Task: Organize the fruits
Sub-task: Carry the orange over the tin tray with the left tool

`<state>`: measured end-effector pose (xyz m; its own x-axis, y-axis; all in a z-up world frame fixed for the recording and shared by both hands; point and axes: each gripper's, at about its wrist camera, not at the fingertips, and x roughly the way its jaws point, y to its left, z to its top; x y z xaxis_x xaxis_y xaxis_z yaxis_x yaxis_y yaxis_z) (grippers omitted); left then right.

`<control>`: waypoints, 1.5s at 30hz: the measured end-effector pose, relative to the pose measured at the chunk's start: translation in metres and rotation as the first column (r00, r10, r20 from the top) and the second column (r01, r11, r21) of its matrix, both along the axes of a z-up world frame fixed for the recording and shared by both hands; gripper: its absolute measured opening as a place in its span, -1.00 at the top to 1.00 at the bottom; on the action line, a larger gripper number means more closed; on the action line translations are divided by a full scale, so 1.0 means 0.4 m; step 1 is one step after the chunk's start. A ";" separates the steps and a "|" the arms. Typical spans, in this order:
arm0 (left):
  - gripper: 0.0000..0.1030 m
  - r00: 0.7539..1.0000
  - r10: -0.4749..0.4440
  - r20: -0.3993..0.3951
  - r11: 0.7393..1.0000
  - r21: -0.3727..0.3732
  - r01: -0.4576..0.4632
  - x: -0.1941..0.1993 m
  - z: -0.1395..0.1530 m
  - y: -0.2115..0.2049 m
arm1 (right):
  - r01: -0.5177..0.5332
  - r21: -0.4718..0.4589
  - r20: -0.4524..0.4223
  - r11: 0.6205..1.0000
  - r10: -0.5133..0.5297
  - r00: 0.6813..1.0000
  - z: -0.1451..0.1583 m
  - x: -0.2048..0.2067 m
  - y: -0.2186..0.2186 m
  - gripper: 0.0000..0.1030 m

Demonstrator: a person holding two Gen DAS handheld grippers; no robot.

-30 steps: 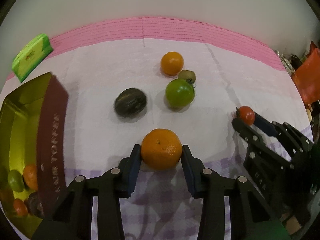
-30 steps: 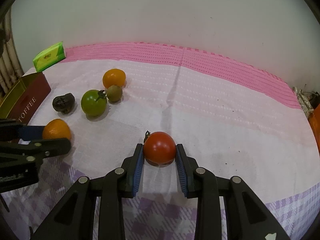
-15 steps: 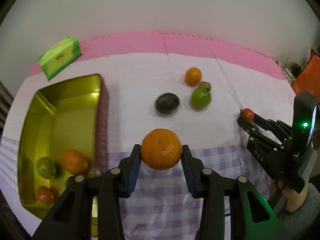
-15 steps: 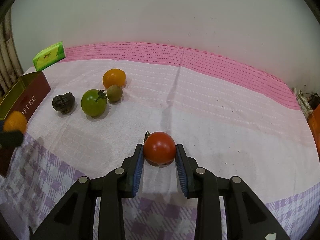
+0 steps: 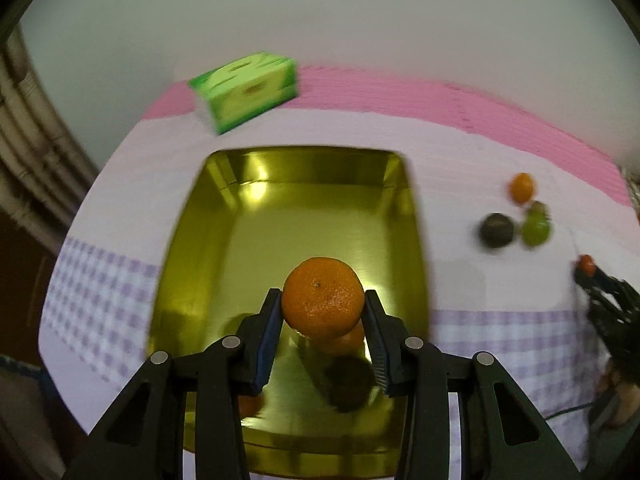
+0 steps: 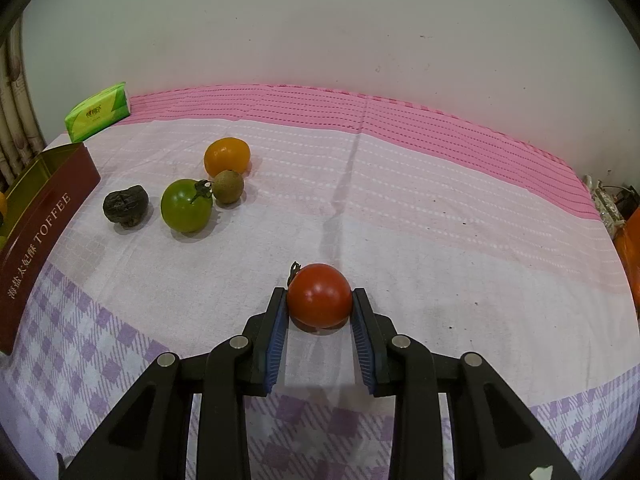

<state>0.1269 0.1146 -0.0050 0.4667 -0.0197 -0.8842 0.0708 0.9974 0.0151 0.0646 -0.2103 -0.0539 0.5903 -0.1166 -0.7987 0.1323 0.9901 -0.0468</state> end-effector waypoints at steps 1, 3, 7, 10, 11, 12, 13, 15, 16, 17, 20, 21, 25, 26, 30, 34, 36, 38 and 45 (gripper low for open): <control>0.20 1.000 0.014 -0.008 1.000 0.002 -0.014 0.005 -0.006 0.016 | 0.000 0.000 0.000 1.000 0.000 1.000 0.000 0.000 0.000 0.43; 0.20 0.999 0.039 -0.024 0.999 -0.006 -0.040 0.017 -0.019 0.051 | -0.001 -0.002 -0.001 1.000 0.001 1.000 0.000 0.001 -0.001 0.43; 0.20 0.996 0.081 -0.045 0.997 -0.010 -0.082 0.031 -0.039 0.095 | 0.000 -0.002 -0.001 1.000 0.000 1.000 0.000 0.001 0.001 0.43; 0.20 0.995 0.083 -0.047 0.996 -0.007 -0.083 0.031 -0.049 0.107 | 0.000 -0.002 -0.001 1.000 0.000 1.000 0.000 0.001 0.001 0.43; 0.20 0.996 0.082 -0.043 0.997 0.000 -0.082 0.032 -0.049 0.104 | 0.000 -0.002 -0.001 1.000 0.000 1.000 0.000 0.001 0.001 0.43; 0.20 0.996 0.082 -0.044 0.997 0.009 -0.082 0.034 -0.051 0.103 | 0.000 -0.002 -0.001 1.000 0.000 1.000 0.000 0.000 0.002 0.43; 0.20 0.996 0.083 -0.043 0.997 0.007 -0.083 0.034 -0.049 0.102 | 0.000 -0.002 -0.001 1.000 0.000 1.000 0.000 0.000 0.002 0.43; 0.20 0.996 0.073 -0.043 0.997 -0.015 -0.074 0.037 -0.049 0.100 | -0.001 -0.004 -0.001 1.000 0.001 1.000 0.000 0.000 0.002 0.43; 0.20 0.996 0.071 -0.046 0.997 -0.010 -0.072 0.043 -0.051 0.097 | -0.001 -0.004 -0.001 1.000 0.001 1.000 0.000 0.001 0.002 0.43; 0.20 0.996 0.070 -0.046 0.998 -0.002 -0.070 0.049 -0.051 0.092 | 0.000 -0.004 -0.001 1.000 0.000 1.000 -0.001 0.001 0.001 0.43; 0.20 0.998 0.050 -0.041 0.999 -0.005 -0.050 0.067 -0.048 0.073 | 0.000 -0.006 -0.001 1.000 0.000 1.000 -0.001 0.001 0.001 0.43; 0.20 0.998 0.039 -0.040 0.999 -0.006 -0.039 0.072 -0.048 0.063 | 0.000 -0.006 -0.001 1.000 0.000 1.000 -0.001 0.000 0.002 0.43; 0.20 0.999 0.003 -0.052 1.000 0.002 -0.003 0.083 -0.061 0.029 | 0.000 -0.006 -0.001 1.000 0.000 1.000 -0.002 0.002 0.001 0.43; 0.20 0.998 -0.004 -0.062 1.000 0.006 0.004 0.085 -0.070 0.021 | 0.000 -0.005 -0.001 1.000 0.000 1.000 -0.003 0.003 0.000 0.43; 0.20 0.998 -0.005 -0.056 1.000 0.030 0.007 0.084 -0.078 0.020 | 0.001 -0.005 -0.001 1.000 -0.001 1.000 -0.002 0.002 0.001 0.43; 0.20 0.998 0.012 -0.065 0.999 0.033 -0.010 0.082 -0.087 0.033 | 0.001 -0.006 -0.001 1.000 -0.001 1.000 -0.002 0.001 0.003 0.43; 0.20 0.997 0.022 -0.068 0.999 0.033 -0.019 0.080 -0.093 0.041 | 0.001 -0.006 -0.001 1.000 -0.001 1.000 -0.002 0.001 0.003 0.43; 0.20 0.997 0.025 -0.069 0.999 0.028 -0.023 0.075 -0.096 0.048 | 0.001 -0.006 -0.001 1.000 -0.001 1.000 -0.003 0.002 0.001 0.43; 0.19 0.997 0.030 -0.076 0.999 0.037 -0.028 0.069 -0.097 0.054 | 0.002 -0.006 -0.001 1.000 -0.002 1.000 -0.002 0.001 0.003 0.43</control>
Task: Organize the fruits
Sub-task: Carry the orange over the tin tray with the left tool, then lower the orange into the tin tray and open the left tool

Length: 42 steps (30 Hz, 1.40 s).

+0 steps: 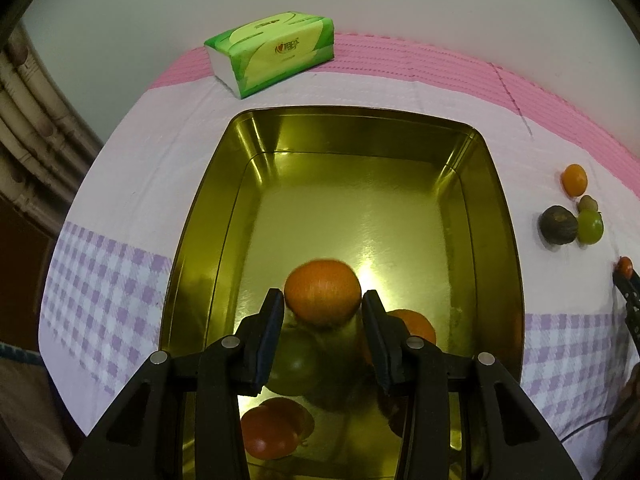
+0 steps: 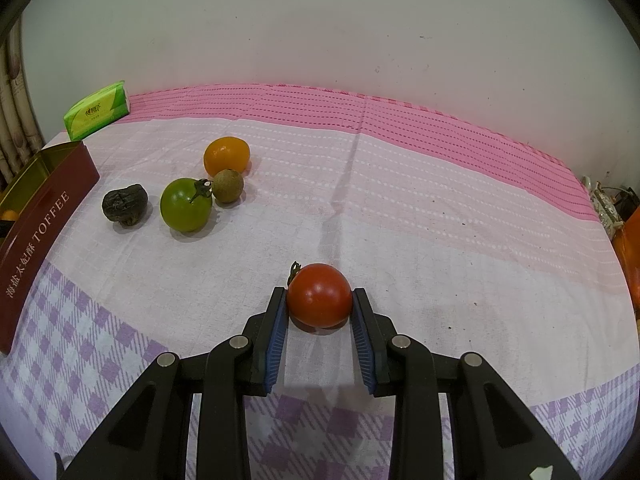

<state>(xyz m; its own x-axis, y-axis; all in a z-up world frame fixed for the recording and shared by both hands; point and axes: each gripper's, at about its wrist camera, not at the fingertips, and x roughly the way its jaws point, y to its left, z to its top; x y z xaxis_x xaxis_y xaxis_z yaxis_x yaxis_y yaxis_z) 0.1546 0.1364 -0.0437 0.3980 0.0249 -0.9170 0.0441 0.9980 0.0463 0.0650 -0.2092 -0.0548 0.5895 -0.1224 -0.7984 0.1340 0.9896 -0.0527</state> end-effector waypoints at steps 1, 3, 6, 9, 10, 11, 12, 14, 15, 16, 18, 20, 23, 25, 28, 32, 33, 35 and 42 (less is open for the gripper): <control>0.19 1.000 -0.002 -0.002 1.000 0.001 0.002 -0.002 0.000 0.000 | 0.000 0.000 0.000 1.000 0.000 1.000 0.000 0.000 0.000 0.43; 0.18 1.000 -0.005 -0.005 1.000 0.006 0.005 -0.003 -0.001 -0.001 | 0.000 0.000 0.000 1.000 0.000 1.000 0.000 0.000 -0.001 0.43; 0.17 1.000 -0.014 -0.006 1.000 0.015 0.014 -0.008 0.001 -0.002 | 0.000 0.000 0.000 1.000 0.000 1.000 0.000 0.000 0.000 0.43; 0.17 1.000 -0.023 0.005 1.000 0.006 0.023 -0.023 0.014 0.002 | 0.001 0.001 0.000 1.000 -0.001 1.000 0.001 0.000 -0.001 0.43; 0.14 1.000 -0.027 0.011 1.000 0.007 0.027 -0.032 0.020 0.003 | 0.001 0.001 0.000 1.000 -0.001 1.000 0.001 0.001 0.000 0.43; 0.12 0.999 -0.028 0.018 1.000 0.013 0.028 -0.040 0.028 0.005 | 0.001 0.001 0.000 1.000 -0.001 1.000 0.001 0.001 -0.001 0.43; 0.06 0.999 -0.028 0.030 0.999 0.016 0.028 -0.051 0.038 0.010 | 0.001 -0.001 0.000 1.000 -0.001 1.000 0.001 0.001 0.000 0.43; -0.01 0.998 -0.027 0.054 1.000 0.016 0.026 -0.069 0.057 0.021 | 0.002 -0.005 0.000 1.000 -0.002 1.000 -0.001 0.001 0.000 0.43; -0.02 0.998 -0.023 0.066 1.000 0.018 0.022 -0.080 0.069 0.029 | 0.002 -0.003 0.000 1.000 -0.002 1.000 0.000 0.000 0.000 0.43; -0.05 0.996 -0.021 0.081 1.000 0.019 0.019 -0.092 0.082 0.038 | 0.002 -0.002 0.000 1.000 -0.002 1.000 0.000 0.000 0.000 0.43; -0.10 0.994 -0.010 0.108 0.999 0.033 0.007 -0.112 0.102 0.055 | 0.003 -0.002 0.001 1.000 -0.003 1.000 -0.001 0.000 0.001 0.43; -0.16 0.990 0.000 0.139 0.998 0.065 -0.009 -0.132 0.124 0.072 | 0.003 -0.002 0.000 1.000 -0.003 1.000 -0.001 0.000 0.001 0.43; -0.33 0.985 0.018 0.172 0.996 0.084 -0.033 -0.167 0.152 0.105 | 0.003 -0.004 0.001 1.000 -0.003 1.000 -0.001 0.000 0.001 0.43; -0.42 0.983 0.040 0.179 0.996 0.072 -0.054 -0.191 0.163 0.133 | 0.006 -0.004 -0.001 1.000 -0.006 1.000 -0.001 0.001 0.003 0.44; -0.45 0.982 0.075 0.173 0.995 0.045 -0.084 -0.215 0.164 0.170 | 0.009 0.003 0.009 1.000 -0.009 1.000 0.018 0.003 0.013 0.44; -0.49 0.975 0.141 0.170 0.989 0.015 -0.146 -0.240 0.158 0.215 | -0.040 0.041 0.054 0.998 0.038 0.998 0.085 0.007 0.064 0.44; -0.49 0.973 0.157 0.168 0.987 0.011 -0.161 -0.245 0.157 0.224 | -0.065 0.048 0.066 0.997 0.062 0.996 0.103 0.008 0.087 0.44; -0.50 0.969 0.188 0.164 0.981 0.007 -0.191 -0.257 0.157 0.237 | -0.123 0.067 0.094 0.990 0.116 0.989 0.138 0.011 0.139 0.44; -0.57 0.952 0.260 0.162 0.965 -0.026 -0.259 -0.282 0.158 0.277 | -0.363 0.132 0.137 0.922 0.346 0.928 0.207 0.020 0.383 0.44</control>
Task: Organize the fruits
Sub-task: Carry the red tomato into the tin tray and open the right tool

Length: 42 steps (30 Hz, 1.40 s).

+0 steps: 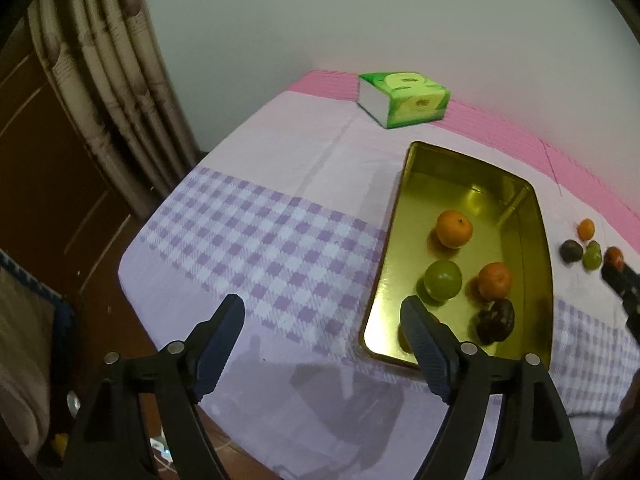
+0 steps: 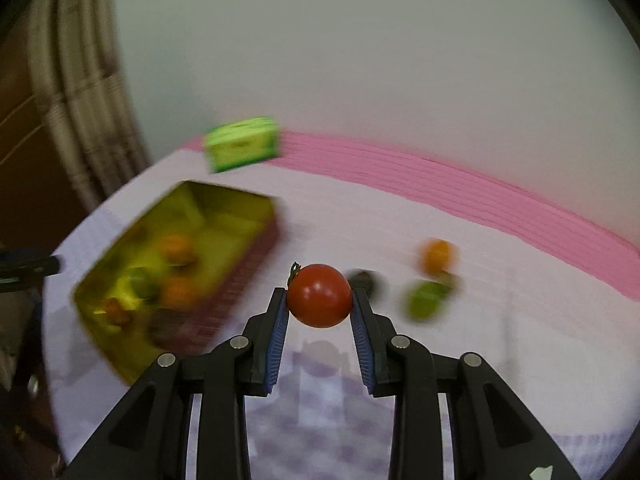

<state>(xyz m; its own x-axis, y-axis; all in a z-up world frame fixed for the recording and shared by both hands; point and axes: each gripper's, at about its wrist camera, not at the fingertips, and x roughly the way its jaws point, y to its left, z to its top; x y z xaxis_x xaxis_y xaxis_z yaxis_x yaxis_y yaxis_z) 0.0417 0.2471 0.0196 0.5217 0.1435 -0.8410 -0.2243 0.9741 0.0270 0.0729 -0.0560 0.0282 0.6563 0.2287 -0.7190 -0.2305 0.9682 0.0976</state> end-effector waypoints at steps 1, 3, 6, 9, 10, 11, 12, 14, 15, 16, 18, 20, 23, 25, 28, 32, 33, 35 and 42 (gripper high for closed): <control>-0.57 1.000 0.005 0.000 1.000 0.001 -0.005 0.001 -0.001 0.002 | -0.042 0.007 -0.003 0.999 0.042 0.999 0.002 0.001 0.039 0.44; -0.57 1.000 0.010 -0.007 1.000 0.003 -0.010 0.002 -0.005 0.003 | -0.102 0.012 -0.008 0.995 0.102 0.995 -0.001 0.001 0.100 0.44; -0.57 1.000 0.011 -0.015 1.000 -0.001 -0.011 0.005 -0.010 0.003 | -0.169 0.009 -0.020 0.986 0.169 0.985 -0.013 0.005 0.178 0.44; -0.57 1.000 0.013 -0.017 1.000 -0.005 -0.013 0.007 -0.010 0.004 | -0.205 -0.001 -0.034 0.979 0.205 0.978 -0.031 0.005 0.231 0.44; -0.57 1.000 0.012 -0.018 1.000 -0.004 -0.012 0.007 -0.010 0.004 | -0.211 -0.004 -0.041 0.978 0.210 0.977 -0.036 0.006 0.243 0.44; -0.57 1.000 0.011 -0.022 1.000 -0.003 -0.011 0.008 -0.012 0.003 | -0.216 -0.004 -0.048 0.976 0.215 0.975 -0.043 0.011 0.254 0.44; -0.57 1.000 0.010 -0.024 1.000 -0.002 -0.010 0.009 -0.013 0.002 | -0.219 -0.004 -0.056 0.976 0.218 0.974 -0.051 0.017 0.261 0.44; -0.57 1.000 0.005 -0.026 1.000 -0.003 -0.005 0.009 -0.016 -0.001 | -0.224 -0.008 -0.069 0.975 0.223 0.972 -0.062 0.022 0.273 0.44; -0.57 1.000 0.003 -0.028 1.000 -0.002 -0.003 0.010 -0.017 -0.003 | -0.227 -0.007 -0.078 0.974 0.226 0.971 -0.069 0.024 0.278 0.44; -0.57 1.000 0.002 -0.028 1.000 -0.002 -0.003 0.011 -0.018 -0.005 | -0.227 -0.006 -0.084 0.974 0.226 0.971 -0.073 0.026 0.280 0.44; -0.57 1.000 -0.001 -0.030 1.000 -0.001 0.001 0.011 -0.020 -0.008 | -0.226 -0.004 -0.089 0.974 0.225 0.970 -0.082 0.031 0.283 0.43; -0.57 0.999 -0.002 -0.034 1.000 0.001 0.002 0.011 -0.022 -0.011 | -0.222 -0.003 -0.094 0.975 0.221 0.971 -0.088 0.030 0.282 0.43; -0.57 0.999 -0.004 -0.037 1.000 0.003 0.004 0.012 -0.023 -0.013 | -0.215 0.003 -0.099 0.977 0.214 0.972 -0.094 0.029 0.280 0.42; -0.57 0.999 -0.006 -0.037 1.000 0.005 0.006 0.013 -0.023 -0.015 | -0.214 0.002 -0.100 0.977 0.213 0.972 -0.096 0.028 0.281 0.41; -0.57 0.999 -0.004 -0.038 1.000 0.003 0.004 0.012 -0.024 -0.016 | -0.212 0.000 -0.099 0.977 0.211 0.972 -0.098 0.030 0.284 0.41; -0.57 0.999 -0.008 -0.041 1.000 0.002 0.008 0.011 -0.027 -0.018 | -0.213 0.000 -0.103 0.977 0.212 0.972 -0.100 0.030 0.284 0.41; -0.57 0.999 -0.009 -0.043 1.000 0.002 0.009 0.012 -0.028 -0.018 | -0.211 0.003 -0.101 0.977 0.210 0.972 -0.100 0.029 0.283 0.40; -0.57 0.999 -0.012 -0.047 1.000 0.003 0.012 0.014 -0.032 -0.019 | -0.209 0.005 -0.095 0.978 0.208 0.973 -0.097 0.027 0.281 0.30; -0.57 0.999 -0.022 -0.050 1.000 0.006 0.022 0.013 -0.035 -0.022 | -0.180 0.019 -0.062 0.984 0.181 0.982 -0.065 0.020 0.255 0.24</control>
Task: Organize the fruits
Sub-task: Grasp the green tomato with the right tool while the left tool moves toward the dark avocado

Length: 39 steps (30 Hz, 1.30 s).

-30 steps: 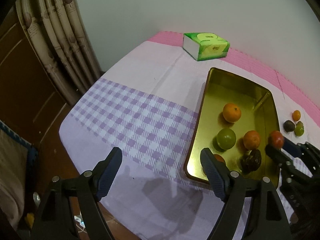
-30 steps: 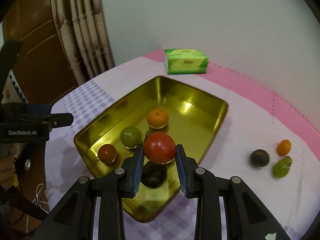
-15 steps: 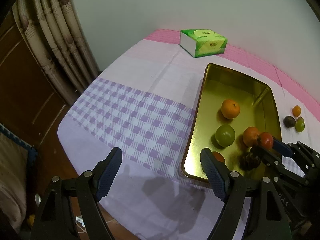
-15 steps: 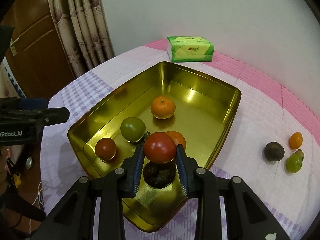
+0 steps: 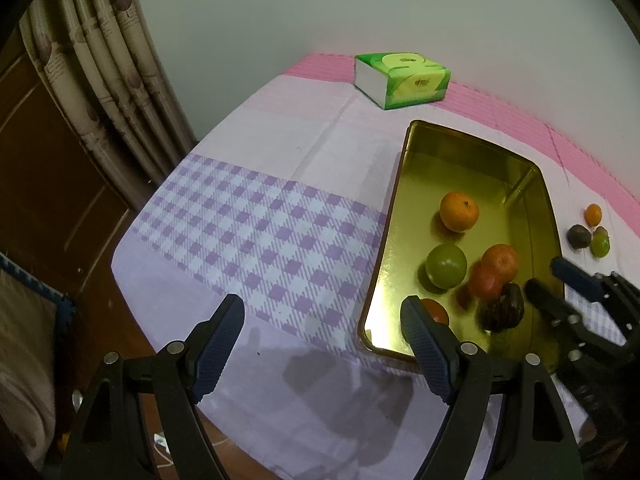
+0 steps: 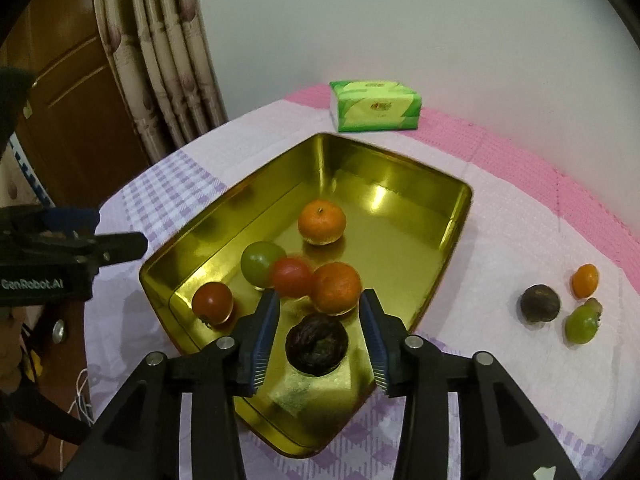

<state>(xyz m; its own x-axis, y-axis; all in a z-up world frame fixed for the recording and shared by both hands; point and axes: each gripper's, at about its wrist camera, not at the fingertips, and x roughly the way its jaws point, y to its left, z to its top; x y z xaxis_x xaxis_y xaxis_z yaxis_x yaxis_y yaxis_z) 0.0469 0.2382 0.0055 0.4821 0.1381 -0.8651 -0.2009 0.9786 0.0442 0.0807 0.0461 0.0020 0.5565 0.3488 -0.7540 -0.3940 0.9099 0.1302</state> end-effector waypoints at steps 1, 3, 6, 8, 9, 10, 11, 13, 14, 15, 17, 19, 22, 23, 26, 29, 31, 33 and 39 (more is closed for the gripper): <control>-0.57 1.000 0.000 0.000 1.000 0.000 0.000 -0.001 0.000 0.000 | 0.011 0.005 0.008 1.000 -0.011 1.000 0.008 -0.003 -0.011 0.24; -0.57 1.000 0.001 0.001 1.000 0.001 -0.001 -0.001 0.000 0.001 | 0.047 0.006 0.030 0.999 -0.047 0.998 0.022 -0.010 -0.047 0.18; -0.57 1.000 0.000 0.000 1.000 0.002 0.000 -0.001 0.000 0.001 | 0.113 -0.008 0.050 0.994 -0.113 0.992 0.029 -0.019 -0.120 0.13; -0.57 1.000 0.000 0.000 1.000 0.004 0.000 -0.001 0.000 0.001 | 0.166 -0.024 0.053 0.986 -0.165 0.985 0.023 -0.022 -0.177 0.13; -0.57 1.000 0.000 -0.001 1.000 0.005 0.000 -0.001 0.000 0.001 | 0.202 -0.033 0.051 0.979 -0.200 0.978 0.016 -0.022 -0.215 0.13; -0.57 1.000 -0.001 -0.001 1.000 0.006 0.001 0.000 0.001 0.001 | 0.232 -0.040 0.048 0.972 -0.230 0.972 0.009 -0.020 -0.245 0.13; -0.57 1.000 -0.003 -0.001 1.000 0.007 0.003 0.000 0.001 0.001 | 0.273 -0.050 0.044 0.961 -0.271 0.962 0.000 -0.016 -0.282 0.13; -0.57 1.000 -0.004 -0.002 1.000 0.010 0.004 0.000 0.001 -0.001 | 0.339 -0.065 0.042 0.938 -0.337 0.941 -0.020 -0.008 -0.354 0.13; -0.57 1.000 -0.008 -0.002 1.000 0.013 0.008 0.001 0.001 -0.003 | 0.361 -0.073 0.040 0.930 -0.359 0.933 -0.028 -0.005 -0.377 0.13; -0.57 1.000 -0.013 -0.004 1.000 0.015 0.013 0.003 0.000 -0.005 | 0.384 -0.082 0.036 0.920 -0.383 0.923 -0.039 0.002 -0.407 0.13; -0.57 1.000 -0.025 -0.004 1.000 0.012 0.025 0.006 0.000 -0.011 | 0.413 -0.085 0.027 0.907 -0.413 0.910 -0.056 0.012 -0.445 0.13; -0.57 0.999 -0.039 0.003 0.999 0.014 0.039 0.008 0.002 -0.019 | 0.431 -0.089 0.021 0.898 -0.430 0.902 -0.073 0.025 -0.472 0.13; -0.57 0.997 -0.067 0.023 0.998 0.011 0.067 0.008 0.009 -0.034 | 0.434 -0.087 0.012 0.896 -0.435 0.900 -0.097 0.051 -0.483 0.13; -0.57 0.997 -0.075 0.030 0.997 0.015 0.075 0.008 0.013 -0.040 | 0.433 -0.087 0.008 0.897 -0.434 0.901 -0.105 0.059 -0.483 0.13; -0.57 0.994 -0.104 0.045 0.995 0.005 0.104 0.011 0.020 -0.062 | 0.434 -0.090 -0.001 0.897 -0.435 0.900 -0.126 0.083 -0.482 0.13; -0.57 0.989 -0.136 0.059 0.991 -0.011 0.137 0.018 0.029 -0.101 | 0.437 -0.083 -0.010 0.896 -0.439 0.898 -0.138 0.109 -0.487 0.14; -0.57 0.985 -0.163 0.054 0.987 -0.001 0.163 0.030 0.033 -0.138 | 0.433 -0.081 -0.013 0.898 -0.435 0.900 -0.144 0.115 -0.485 0.13; -0.57 0.980 -0.195 0.049 0.981 0.001 0.195 0.047 0.036 -0.182 | 0.424 -0.085 -0.017 0.902 -0.426 0.904 -0.152 0.120 -0.481 0.14; -0.57 0.950 -0.307 0.059 0.951 -0.004 0.308 0.111 0.060 -0.343 | 0.425 -0.074 -0.022 0.902 -0.427 0.904 -0.154 0.111 -0.494 0.36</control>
